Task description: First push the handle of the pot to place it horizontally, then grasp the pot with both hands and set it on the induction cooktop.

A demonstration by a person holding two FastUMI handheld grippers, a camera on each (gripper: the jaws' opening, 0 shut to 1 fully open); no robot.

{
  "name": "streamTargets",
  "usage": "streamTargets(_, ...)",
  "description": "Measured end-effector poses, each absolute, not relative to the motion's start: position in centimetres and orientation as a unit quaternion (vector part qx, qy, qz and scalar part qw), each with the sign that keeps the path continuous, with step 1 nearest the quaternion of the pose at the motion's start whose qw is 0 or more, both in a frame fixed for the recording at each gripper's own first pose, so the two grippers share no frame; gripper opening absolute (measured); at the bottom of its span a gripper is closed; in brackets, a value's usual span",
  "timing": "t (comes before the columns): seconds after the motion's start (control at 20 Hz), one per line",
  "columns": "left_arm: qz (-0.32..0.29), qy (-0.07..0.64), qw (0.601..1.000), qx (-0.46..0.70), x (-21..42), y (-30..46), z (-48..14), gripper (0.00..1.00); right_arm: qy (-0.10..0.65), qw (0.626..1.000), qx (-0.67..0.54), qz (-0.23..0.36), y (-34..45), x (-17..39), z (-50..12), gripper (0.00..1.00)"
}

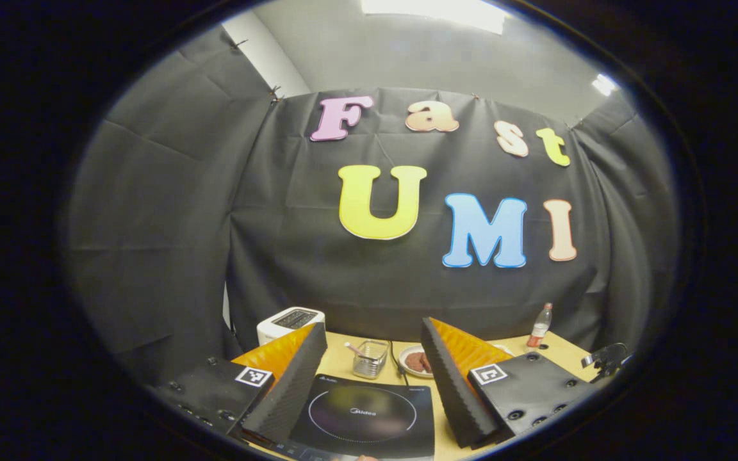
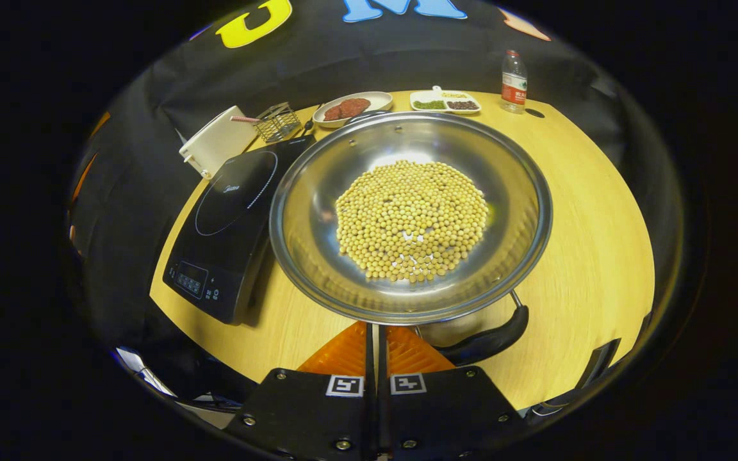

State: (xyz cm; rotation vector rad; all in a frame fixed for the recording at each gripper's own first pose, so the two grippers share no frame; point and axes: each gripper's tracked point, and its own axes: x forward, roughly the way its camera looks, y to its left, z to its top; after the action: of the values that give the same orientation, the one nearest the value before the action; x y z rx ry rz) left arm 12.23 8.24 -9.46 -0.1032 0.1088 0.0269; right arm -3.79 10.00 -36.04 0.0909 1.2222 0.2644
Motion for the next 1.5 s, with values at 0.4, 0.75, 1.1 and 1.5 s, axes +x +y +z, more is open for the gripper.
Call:
streamTargets(0.4,0.026,0.065,0.997,-0.039,12.5,4.0,-9.5,0.99,0.574,0.812,0.013,0.108,3.3,-2.1,-36.5,0.01)
streamTargets(0.75,0.026,0.090,0.995,-0.038,12.7,-1.2,-11.5,0.96,0.551,0.830,-0.029,0.086,-2.6,1.0,-37.0,0.01)
streamTargets(1.1,0.017,0.116,0.993,-0.002,13.4,-6.0,-14.5,0.96,0.525,0.849,-0.022,0.059,-7.1,5.0,-37.1,0.01)
streamTargets(1.5,0.000,0.149,0.989,0.016,14.7,-10.1,-20.1,0.98,0.468,0.883,0.002,0.041,-9.6,9.3,-35.8,0.01)
